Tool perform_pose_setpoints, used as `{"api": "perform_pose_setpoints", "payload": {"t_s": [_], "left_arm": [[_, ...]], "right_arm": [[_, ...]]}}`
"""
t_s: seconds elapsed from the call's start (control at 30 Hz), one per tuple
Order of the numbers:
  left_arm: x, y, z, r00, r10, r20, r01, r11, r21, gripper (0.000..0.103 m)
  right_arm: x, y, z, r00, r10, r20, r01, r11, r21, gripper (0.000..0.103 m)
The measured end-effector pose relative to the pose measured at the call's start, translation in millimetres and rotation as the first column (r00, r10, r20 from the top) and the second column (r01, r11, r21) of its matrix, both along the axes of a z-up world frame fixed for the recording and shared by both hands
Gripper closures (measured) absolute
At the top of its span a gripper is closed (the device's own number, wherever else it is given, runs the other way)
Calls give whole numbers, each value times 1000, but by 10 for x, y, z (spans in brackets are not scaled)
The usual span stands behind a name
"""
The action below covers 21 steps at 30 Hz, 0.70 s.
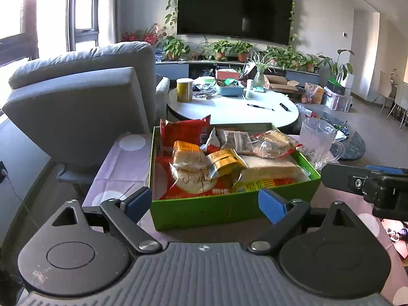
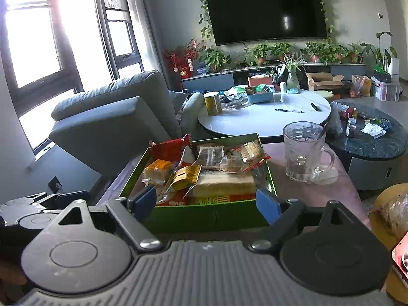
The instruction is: Organize snacks
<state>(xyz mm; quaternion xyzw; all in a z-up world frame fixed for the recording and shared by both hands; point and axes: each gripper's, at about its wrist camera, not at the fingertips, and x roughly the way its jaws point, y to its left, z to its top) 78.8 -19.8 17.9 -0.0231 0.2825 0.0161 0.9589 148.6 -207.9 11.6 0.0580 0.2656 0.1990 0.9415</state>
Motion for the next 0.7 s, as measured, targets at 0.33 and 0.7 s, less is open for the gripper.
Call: {"api": "perform_pose_setpoints", "payload": {"t_s": [0.33,0.7], "left_arm": [[-186,16,16,1000,11,9,-11,1000,-6,13],[-288,42,25,1000,8,19,-8,1000,-1,13]], "right_arm": [[-179,34,-8,1000,15,12,-14,1000,-11,24],[-262,73,-35,1000,19,11,-18,1000,-15,24]]}}
